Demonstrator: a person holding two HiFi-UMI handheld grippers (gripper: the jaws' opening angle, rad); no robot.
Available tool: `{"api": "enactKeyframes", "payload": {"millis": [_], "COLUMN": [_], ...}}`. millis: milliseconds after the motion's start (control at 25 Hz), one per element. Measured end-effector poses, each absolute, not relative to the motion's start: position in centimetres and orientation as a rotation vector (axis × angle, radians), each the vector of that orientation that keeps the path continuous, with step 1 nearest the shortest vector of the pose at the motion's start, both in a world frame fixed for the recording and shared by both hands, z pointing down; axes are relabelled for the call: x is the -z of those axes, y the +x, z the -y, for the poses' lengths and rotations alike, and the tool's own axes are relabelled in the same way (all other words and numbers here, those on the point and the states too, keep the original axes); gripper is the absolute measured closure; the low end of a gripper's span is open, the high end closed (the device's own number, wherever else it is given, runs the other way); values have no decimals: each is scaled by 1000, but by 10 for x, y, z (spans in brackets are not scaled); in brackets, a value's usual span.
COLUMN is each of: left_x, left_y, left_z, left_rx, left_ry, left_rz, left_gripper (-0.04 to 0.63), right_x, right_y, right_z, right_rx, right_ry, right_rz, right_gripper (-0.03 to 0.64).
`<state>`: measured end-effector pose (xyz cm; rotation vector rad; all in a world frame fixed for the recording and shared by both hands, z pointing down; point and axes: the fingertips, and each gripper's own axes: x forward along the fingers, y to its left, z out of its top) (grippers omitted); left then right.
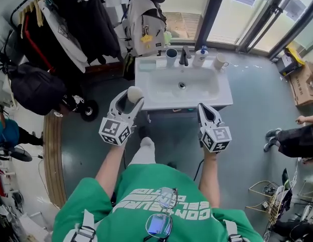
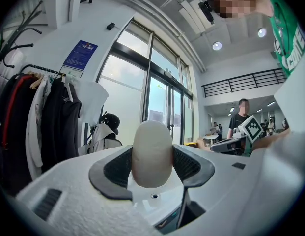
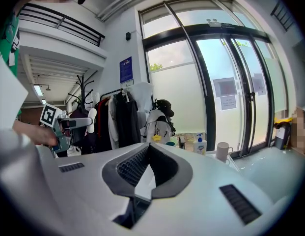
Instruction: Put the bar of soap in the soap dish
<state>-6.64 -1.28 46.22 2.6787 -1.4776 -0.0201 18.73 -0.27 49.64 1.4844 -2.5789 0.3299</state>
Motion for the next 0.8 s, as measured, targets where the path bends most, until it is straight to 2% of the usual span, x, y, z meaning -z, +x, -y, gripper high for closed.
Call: {"api": "enactKeyframes", "payload": {"millis": [800], "left_x": [-466], "left_y": [-133], "left_z": [177], "left_rx": [53], "left_ry": [2685], "left_rz": [1345], "left_gripper": [336], "right_x": [-491], "right_y": [108], "right_z": [155], "right_rx": [-312], "right_ry": [1508], "right_rz": [2490], "right_gripper": [603]}}
